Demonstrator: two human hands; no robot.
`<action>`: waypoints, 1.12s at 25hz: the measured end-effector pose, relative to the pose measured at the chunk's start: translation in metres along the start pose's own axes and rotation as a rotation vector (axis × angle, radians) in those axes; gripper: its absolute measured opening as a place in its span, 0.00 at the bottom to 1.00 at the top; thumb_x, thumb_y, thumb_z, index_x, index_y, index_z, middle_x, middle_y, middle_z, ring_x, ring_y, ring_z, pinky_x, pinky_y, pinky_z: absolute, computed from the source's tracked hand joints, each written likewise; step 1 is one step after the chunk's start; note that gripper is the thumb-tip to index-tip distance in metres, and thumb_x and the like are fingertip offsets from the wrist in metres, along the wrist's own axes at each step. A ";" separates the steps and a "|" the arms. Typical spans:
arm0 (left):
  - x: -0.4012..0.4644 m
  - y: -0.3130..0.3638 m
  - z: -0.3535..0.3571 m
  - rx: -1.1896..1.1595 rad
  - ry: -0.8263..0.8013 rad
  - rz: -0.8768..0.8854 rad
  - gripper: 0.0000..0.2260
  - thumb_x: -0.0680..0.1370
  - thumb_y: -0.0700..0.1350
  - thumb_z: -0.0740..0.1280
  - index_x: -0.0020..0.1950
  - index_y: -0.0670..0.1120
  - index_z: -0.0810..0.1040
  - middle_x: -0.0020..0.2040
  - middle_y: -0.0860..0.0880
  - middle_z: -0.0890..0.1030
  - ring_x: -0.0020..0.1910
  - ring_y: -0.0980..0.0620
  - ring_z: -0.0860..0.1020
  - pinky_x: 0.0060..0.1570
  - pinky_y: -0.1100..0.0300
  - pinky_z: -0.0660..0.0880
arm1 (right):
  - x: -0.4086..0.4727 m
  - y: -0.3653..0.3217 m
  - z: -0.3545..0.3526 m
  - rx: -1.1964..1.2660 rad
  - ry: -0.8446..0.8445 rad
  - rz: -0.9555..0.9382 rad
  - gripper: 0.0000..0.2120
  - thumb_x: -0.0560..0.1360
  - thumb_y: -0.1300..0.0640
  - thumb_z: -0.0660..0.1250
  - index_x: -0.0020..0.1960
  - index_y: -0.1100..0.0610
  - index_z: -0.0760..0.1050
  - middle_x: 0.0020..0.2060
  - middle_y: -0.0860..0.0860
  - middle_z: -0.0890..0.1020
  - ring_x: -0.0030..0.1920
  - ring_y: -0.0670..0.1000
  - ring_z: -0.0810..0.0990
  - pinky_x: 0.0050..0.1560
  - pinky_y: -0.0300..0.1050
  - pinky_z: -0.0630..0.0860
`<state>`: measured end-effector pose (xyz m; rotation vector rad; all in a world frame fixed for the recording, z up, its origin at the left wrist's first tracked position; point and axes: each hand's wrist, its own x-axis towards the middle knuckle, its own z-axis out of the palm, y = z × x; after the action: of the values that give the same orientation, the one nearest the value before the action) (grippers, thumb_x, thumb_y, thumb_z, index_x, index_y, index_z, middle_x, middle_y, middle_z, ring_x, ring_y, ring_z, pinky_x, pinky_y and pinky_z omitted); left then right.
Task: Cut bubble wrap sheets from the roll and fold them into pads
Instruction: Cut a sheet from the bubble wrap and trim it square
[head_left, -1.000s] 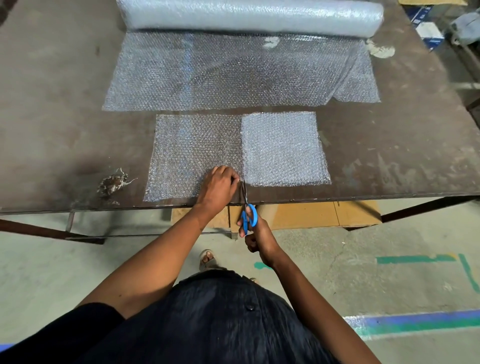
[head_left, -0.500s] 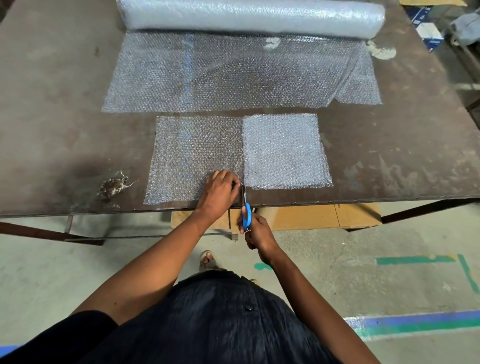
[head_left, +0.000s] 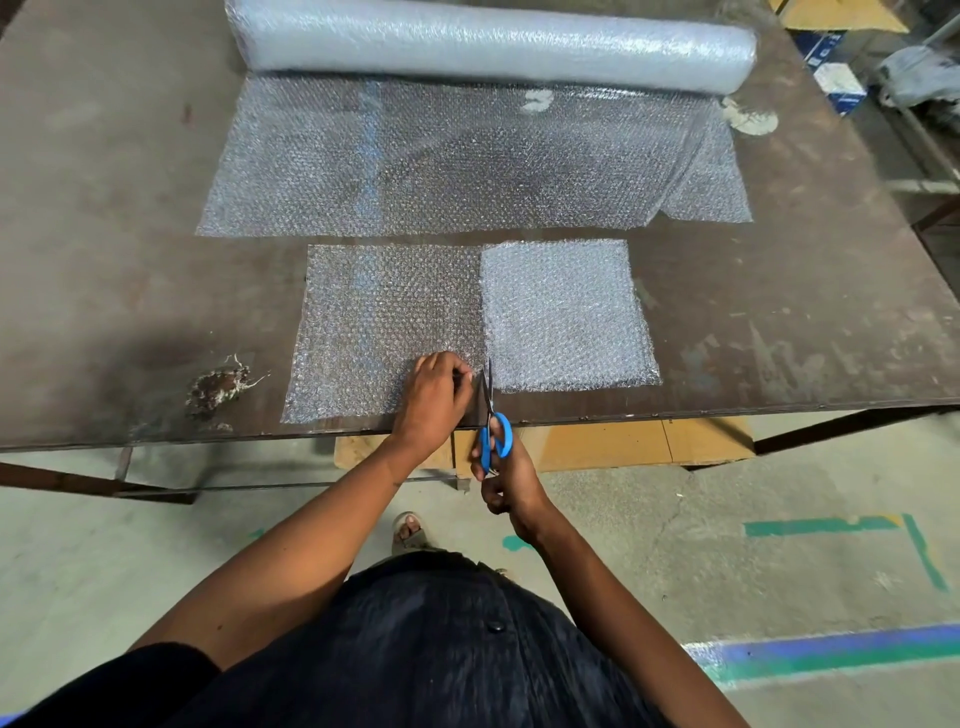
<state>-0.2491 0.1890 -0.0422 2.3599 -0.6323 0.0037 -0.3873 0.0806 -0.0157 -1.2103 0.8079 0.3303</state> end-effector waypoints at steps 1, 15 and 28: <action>-0.001 0.002 0.000 -0.020 0.007 -0.010 0.03 0.83 0.45 0.66 0.53 0.45 0.76 0.49 0.47 0.80 0.51 0.47 0.75 0.54 0.49 0.74 | 0.001 0.000 0.001 0.006 -0.010 -0.010 0.29 0.81 0.30 0.59 0.53 0.57 0.74 0.33 0.52 0.74 0.25 0.46 0.59 0.24 0.39 0.56; -0.001 -0.011 0.001 -0.187 -0.017 -0.022 0.03 0.82 0.41 0.68 0.54 0.44 0.76 0.52 0.47 0.79 0.54 0.51 0.72 0.56 0.55 0.70 | 0.019 -0.026 0.005 -0.012 -0.022 -0.111 0.26 0.83 0.33 0.61 0.51 0.57 0.76 0.33 0.51 0.75 0.28 0.49 0.60 0.26 0.40 0.55; -0.004 -0.013 0.001 -0.366 -0.008 -0.177 0.04 0.84 0.45 0.68 0.57 0.47 0.76 0.53 0.49 0.79 0.53 0.51 0.78 0.55 0.52 0.77 | 0.015 -0.033 0.004 -0.121 0.057 -0.044 0.26 0.80 0.31 0.62 0.45 0.54 0.76 0.34 0.55 0.77 0.26 0.49 0.64 0.27 0.40 0.58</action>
<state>-0.2469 0.1983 -0.0515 2.0519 -0.3875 -0.1854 -0.3551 0.0702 -0.0026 -1.3537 0.8185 0.3127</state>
